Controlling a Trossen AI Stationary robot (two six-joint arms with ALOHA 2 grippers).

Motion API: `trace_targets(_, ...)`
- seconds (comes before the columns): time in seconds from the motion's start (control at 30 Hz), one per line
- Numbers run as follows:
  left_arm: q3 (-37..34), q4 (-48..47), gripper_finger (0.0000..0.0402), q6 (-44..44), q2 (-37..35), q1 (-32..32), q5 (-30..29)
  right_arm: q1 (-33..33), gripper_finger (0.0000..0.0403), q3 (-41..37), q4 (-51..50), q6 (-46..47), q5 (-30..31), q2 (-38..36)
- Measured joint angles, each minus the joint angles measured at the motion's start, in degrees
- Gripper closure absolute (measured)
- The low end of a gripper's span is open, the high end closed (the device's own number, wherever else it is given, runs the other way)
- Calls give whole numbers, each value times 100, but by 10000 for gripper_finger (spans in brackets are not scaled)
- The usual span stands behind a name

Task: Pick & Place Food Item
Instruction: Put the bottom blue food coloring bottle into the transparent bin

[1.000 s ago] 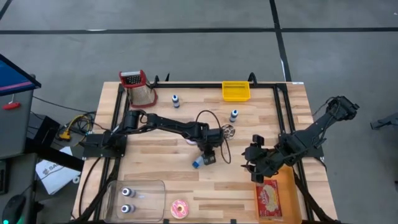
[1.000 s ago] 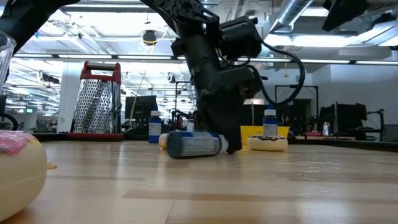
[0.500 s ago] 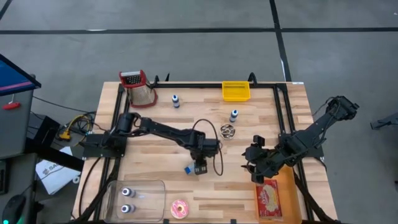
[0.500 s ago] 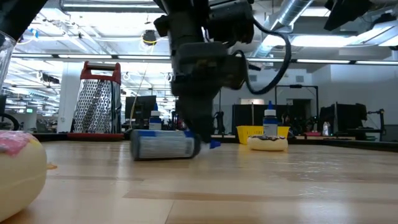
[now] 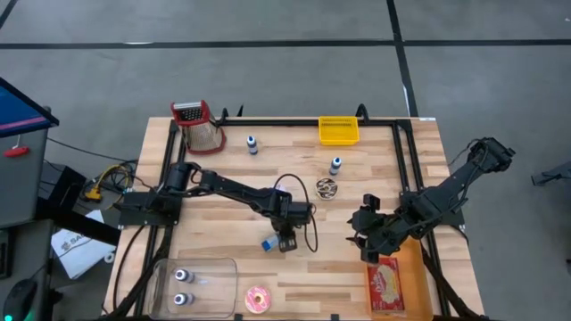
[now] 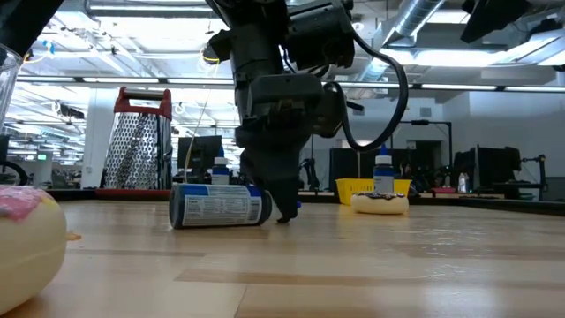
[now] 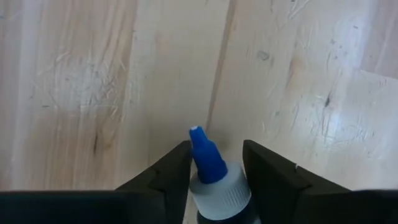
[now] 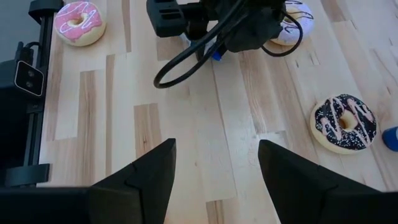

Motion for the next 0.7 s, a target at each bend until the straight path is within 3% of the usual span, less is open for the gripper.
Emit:
trace_targets(0.2, -4, 41, 310, -53, 4, 25, -11, 0, 182, 0, 2, 0, 0, 0)
trace_targets(0.47, -35, 252, 318, 170, -120, 30, -52, 0, 182, 0, 6, -1, 0, 1)
trace_targets(0.7, -16, 291, 396, 305, -707, 29, -120, 0, 182, 0, 12, 0, 0, 0)
